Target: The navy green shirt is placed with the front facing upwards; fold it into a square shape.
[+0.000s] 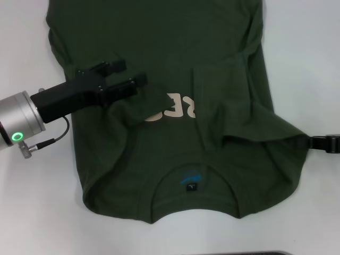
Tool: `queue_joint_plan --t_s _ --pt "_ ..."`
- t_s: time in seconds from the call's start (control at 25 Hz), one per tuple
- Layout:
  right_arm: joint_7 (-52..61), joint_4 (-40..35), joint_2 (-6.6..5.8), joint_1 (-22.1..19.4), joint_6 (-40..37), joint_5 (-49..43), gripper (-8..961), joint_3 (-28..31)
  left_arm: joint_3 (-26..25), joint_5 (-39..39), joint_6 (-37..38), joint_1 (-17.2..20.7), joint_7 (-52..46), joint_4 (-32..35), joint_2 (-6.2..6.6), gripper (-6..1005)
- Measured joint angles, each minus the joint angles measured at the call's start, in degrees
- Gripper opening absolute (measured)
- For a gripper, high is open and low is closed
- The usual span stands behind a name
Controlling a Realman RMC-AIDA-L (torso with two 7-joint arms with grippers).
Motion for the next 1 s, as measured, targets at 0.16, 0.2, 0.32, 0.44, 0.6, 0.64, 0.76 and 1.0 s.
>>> queue_joint_plan --t_s 0.16,0.2,0.32,0.44,0.6,0.64,0.76,1.0 --pt "-1.22 0.01 -0.12 -2.38 -0.79 0.04 1 2.10 -0.04 0.00 0.22 0.11 -0.43 0.07 0.08 841" --pt "-1.63 0.01 -0.09 -3.03 -1.27 0.04 1 2.49 -0.06 0.00 0.23 0.13 -0.55 0.07 0.08 841" --pt "-2.81 0.01 0.12 -4.52 -2.50 -0.01 1 3.85 -0.11 0.00 0.20 0.12 -1.08 0.08 0.21 841" --pt "-3.61 0.01 0.25 -5.86 -3.16 -0.07 1 5.12 -0.11 0.00 0.23 0.09 -1.64 0.08 0.46 841" --pt "-3.75 0.01 0.33 -6.71 -3.24 -0.16 1 5.55 -0.11 0.00 0.50 0.35 -2.97 0.08 0.79 841" --pt "-3.75 0.01 0.34 -6.86 -3.26 -0.16 2 5.65 -0.09 0.00 0.53 0.41 -3.48 0.08 0.89 841" --pt "-4.16 0.01 0.28 -7.16 -3.39 -0.17 2 6.49 -0.02 0.13 0.69 0.92 -5.80 0.09 1.42 841" --pt "-4.41 0.01 -0.10 -6.75 -3.38 -0.15 2 7.72 0.77 0.63 2.53 3.31 -10.26 0.22 3.22 841"
